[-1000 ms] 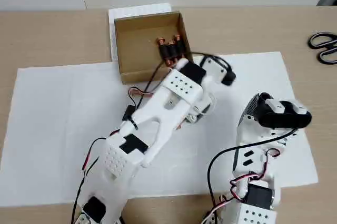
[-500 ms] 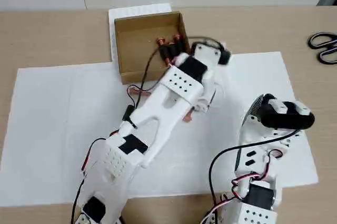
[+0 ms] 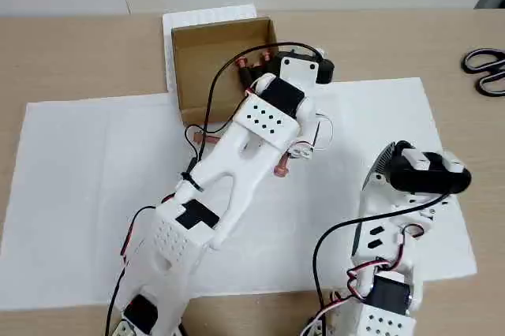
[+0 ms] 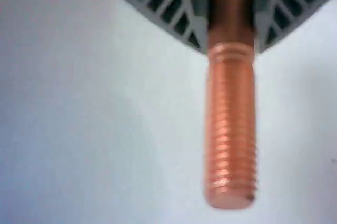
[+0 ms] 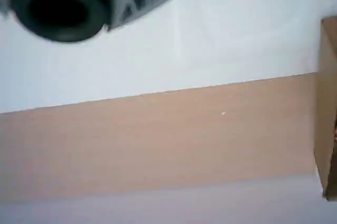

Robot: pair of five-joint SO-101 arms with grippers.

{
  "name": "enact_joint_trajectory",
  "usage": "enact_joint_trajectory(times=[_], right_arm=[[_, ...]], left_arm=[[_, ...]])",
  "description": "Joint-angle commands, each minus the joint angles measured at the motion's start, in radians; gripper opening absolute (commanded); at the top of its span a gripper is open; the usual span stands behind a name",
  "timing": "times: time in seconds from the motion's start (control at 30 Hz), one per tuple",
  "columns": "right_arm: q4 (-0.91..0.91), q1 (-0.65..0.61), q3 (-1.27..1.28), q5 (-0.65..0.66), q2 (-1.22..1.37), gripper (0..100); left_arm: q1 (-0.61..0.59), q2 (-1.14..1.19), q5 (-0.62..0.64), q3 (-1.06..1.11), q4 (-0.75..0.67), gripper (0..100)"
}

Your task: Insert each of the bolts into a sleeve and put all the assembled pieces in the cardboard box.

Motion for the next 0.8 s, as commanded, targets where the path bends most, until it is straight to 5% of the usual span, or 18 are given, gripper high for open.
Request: enact_joint_trajectory(times=[0.0, 0.23, 0.6, 0.77], right_arm=[[-0.007, 0.004, -0.057, 0.008, -0.016, 0.4], [-0.007, 0.008, -0.057, 0.008, -0.016, 0.4], [-0.004, -0.021, -0.057, 0.009, -0.016, 0.4], [0.001, -0.042, -0.078, 0.009, -0.015, 0.4]], left_arm=[[0.014, -0.081, -0.002, -0.031, -0.057, 1], [0.02, -0.077, -0.04, -0.031, -0.075, 1], [0.101, -0.078, -0.549, 0.036, 0.02, 1], [0.114, -0.08, -0.605, 0.065, 0.02, 1]])
